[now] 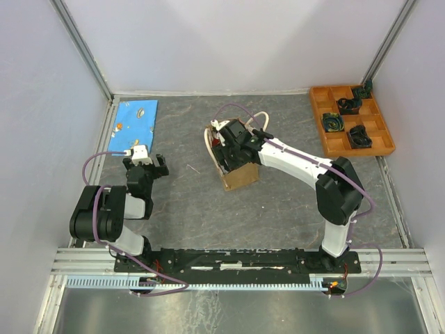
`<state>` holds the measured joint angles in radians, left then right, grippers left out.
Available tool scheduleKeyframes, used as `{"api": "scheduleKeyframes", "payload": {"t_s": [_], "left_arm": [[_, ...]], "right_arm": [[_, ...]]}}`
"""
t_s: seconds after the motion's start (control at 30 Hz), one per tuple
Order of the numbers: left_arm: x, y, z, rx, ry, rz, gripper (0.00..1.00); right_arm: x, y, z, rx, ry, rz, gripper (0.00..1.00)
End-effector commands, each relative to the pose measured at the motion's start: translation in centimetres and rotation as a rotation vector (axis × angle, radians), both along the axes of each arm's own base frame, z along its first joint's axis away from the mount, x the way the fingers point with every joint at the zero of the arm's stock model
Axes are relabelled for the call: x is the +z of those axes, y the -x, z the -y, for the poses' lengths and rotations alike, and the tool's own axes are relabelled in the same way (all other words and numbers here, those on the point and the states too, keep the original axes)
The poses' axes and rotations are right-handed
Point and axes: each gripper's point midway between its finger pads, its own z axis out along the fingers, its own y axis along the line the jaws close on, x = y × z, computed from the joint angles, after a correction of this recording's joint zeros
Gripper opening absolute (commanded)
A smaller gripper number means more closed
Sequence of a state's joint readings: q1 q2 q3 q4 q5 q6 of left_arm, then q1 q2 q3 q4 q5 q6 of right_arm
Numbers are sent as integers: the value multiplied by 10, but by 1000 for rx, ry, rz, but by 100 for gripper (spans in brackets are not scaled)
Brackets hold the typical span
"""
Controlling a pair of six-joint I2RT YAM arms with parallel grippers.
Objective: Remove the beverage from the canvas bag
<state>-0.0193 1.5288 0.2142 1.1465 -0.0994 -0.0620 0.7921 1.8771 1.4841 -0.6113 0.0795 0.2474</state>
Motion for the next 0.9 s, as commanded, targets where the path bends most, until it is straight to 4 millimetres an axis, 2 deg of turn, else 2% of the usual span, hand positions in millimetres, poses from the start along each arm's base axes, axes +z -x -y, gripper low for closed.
{"api": "scheduleKeyframes", "payload": {"t_s": [0.0, 0.03, 0.1, 0.13, 0.2, 0.23, 0.33, 0.43, 0.53, 0.73, 0.87], "left_arm": [[18, -8, -2, 1, -44, 59, 99], [19, -8, -3, 3, -43, 60, 99], [19, -8, -2, 1, -43, 59, 99], [19, -8, -2, 2, -43, 60, 99], [19, -8, -2, 1, -44, 59, 99], [18, -8, -2, 2, -43, 59, 99], [18, -8, -2, 2, -43, 58, 99], [19, -8, -2, 2, -43, 59, 99], [19, -9, -2, 2, -42, 61, 99], [18, -8, -2, 2, -43, 59, 99], [18, -8, -2, 1, -44, 59, 99]], "right_arm": [[-104, 43, 44, 6, 268, -226, 71], [-105, 44, 45, 5, 269, -230, 70], [-108, 46, 46, 7, 277, -242, 58], [-109, 47, 48, 7, 283, -248, 47], [-109, 49, 51, 3, 294, -251, 14], [-108, 49, 52, 0, 300, -248, 2], [-102, 48, 56, -6, 308, -236, 0], [-81, 40, 55, -20, 282, -172, 0], [-48, 24, 47, -32, 234, -80, 0], [30, -13, 29, -69, 120, 126, 0], [74, -28, 20, -88, 41, 231, 0]]}}
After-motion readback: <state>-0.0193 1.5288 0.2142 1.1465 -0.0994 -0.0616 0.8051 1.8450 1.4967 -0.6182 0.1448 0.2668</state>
